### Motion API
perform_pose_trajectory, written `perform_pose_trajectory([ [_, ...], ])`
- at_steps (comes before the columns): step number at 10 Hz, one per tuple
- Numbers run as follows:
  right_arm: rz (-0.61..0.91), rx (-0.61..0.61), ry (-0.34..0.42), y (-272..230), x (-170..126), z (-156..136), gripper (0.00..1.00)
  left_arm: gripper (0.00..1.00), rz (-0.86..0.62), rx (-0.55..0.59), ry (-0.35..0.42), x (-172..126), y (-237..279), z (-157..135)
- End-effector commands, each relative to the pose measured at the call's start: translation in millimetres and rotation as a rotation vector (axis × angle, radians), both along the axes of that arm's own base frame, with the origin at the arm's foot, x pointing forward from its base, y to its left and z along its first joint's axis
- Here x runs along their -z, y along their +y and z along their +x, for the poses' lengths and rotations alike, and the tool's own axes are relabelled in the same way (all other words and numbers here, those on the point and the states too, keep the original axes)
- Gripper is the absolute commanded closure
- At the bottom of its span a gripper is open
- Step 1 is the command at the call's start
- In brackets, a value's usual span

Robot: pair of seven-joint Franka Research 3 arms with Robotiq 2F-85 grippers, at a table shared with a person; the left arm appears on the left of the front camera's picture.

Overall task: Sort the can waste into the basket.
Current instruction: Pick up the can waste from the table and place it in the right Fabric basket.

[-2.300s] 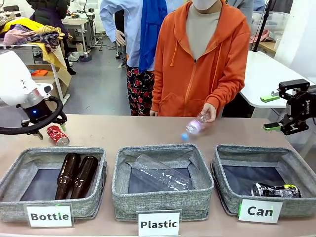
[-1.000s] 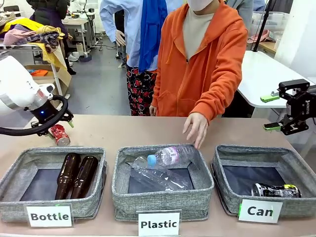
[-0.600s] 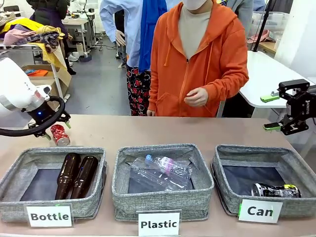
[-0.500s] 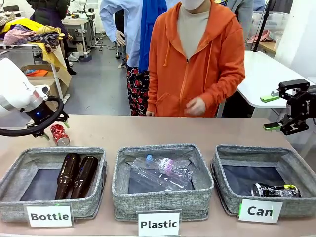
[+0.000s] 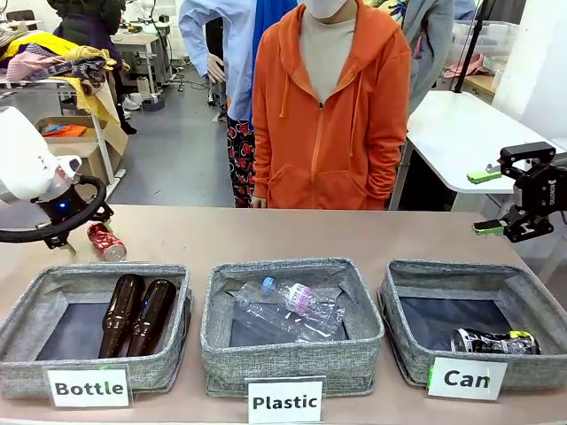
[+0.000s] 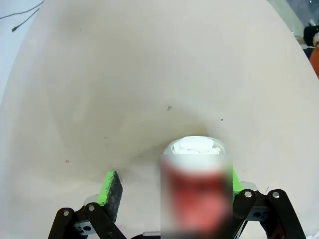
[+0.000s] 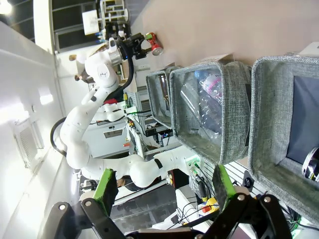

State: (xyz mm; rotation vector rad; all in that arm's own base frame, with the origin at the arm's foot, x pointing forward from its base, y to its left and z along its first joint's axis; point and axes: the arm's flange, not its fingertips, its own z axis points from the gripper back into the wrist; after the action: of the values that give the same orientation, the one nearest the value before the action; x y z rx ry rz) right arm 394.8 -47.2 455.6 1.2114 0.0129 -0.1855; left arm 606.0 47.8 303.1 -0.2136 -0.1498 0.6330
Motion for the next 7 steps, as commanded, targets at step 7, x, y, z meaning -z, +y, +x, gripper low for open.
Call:
perform_pose_trajectory([
  [7, -0.008, -0.011, 0.009, -2.7, -4.7, 1.1, 0.00, 0.00, 0.013, 0.018, 0.005, 2.2, -7.2, 1.9],
])
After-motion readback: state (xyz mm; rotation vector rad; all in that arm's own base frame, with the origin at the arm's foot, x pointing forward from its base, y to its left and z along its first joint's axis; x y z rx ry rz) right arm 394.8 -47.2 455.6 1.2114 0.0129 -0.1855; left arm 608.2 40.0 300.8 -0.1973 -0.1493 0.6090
